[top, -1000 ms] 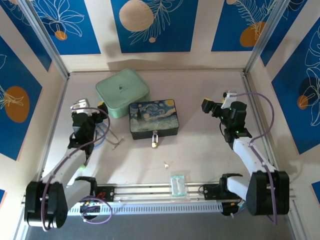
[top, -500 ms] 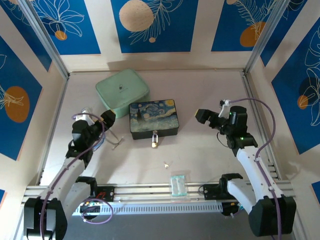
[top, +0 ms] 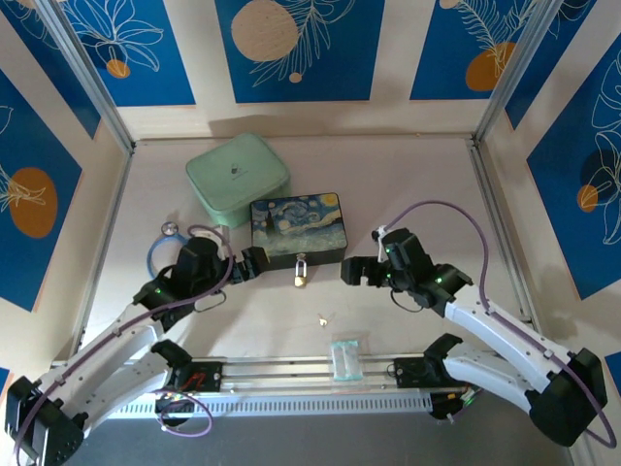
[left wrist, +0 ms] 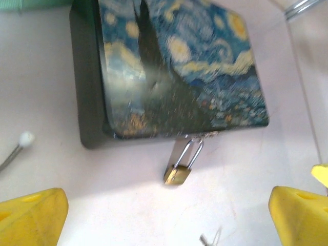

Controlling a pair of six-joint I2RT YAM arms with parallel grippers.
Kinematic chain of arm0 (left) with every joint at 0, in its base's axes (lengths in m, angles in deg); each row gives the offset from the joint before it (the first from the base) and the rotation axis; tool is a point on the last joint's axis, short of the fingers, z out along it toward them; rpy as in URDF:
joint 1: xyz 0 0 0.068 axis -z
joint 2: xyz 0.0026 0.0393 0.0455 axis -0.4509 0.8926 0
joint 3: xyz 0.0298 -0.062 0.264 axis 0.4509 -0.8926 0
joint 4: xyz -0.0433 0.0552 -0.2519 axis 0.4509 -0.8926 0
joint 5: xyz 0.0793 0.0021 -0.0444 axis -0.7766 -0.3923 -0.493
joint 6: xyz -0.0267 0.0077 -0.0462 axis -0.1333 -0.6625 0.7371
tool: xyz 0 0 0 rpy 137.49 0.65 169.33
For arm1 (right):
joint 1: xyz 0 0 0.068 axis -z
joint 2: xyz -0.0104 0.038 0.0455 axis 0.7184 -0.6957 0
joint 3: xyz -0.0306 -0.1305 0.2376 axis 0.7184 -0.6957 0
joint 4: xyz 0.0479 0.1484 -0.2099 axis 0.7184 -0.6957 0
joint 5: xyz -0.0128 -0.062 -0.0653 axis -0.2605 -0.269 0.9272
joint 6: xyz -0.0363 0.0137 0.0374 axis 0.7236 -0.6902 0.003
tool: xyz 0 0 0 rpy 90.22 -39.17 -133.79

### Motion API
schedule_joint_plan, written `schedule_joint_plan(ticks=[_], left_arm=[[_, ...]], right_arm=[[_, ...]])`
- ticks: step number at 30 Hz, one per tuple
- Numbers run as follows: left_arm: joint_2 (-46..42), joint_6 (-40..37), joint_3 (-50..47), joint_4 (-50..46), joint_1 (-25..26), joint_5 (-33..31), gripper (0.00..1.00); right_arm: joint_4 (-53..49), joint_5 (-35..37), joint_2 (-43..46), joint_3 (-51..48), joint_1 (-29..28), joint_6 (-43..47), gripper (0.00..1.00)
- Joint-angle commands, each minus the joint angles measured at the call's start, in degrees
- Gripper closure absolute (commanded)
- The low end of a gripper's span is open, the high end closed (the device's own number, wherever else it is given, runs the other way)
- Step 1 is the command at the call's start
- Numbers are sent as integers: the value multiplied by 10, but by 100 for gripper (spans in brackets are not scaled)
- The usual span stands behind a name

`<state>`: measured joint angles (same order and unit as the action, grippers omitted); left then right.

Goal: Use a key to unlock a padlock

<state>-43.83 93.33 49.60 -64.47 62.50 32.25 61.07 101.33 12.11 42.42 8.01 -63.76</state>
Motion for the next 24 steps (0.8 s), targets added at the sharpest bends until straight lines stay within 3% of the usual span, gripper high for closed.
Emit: schedule_joint_plan(ticks=[1, 7, 10, 16, 20, 24], left_arm=[[0, 28, 13, -29, 28, -32, 0], [23, 69, -2, -40, 104, -69, 0], [34, 82, -7, -27, 128, -83, 0], [51, 107, -3, -17, 157, -93, 0], [24, 127, -43, 38, 161, -86, 0], [25, 122, -38, 16, 162, -95, 0]], right_arm=[[-28, 43, -17, -11, -40, -50, 2], [-20, 70, -73, -19, -137, -139, 9], [-6, 52, -120, -9, -164, -164, 21], [-15, 71, -205, 35, -229, -200, 34], [-43, 96, -255, 71, -266, -228, 34], [-35, 91, -297, 88, -286, -236, 35]])
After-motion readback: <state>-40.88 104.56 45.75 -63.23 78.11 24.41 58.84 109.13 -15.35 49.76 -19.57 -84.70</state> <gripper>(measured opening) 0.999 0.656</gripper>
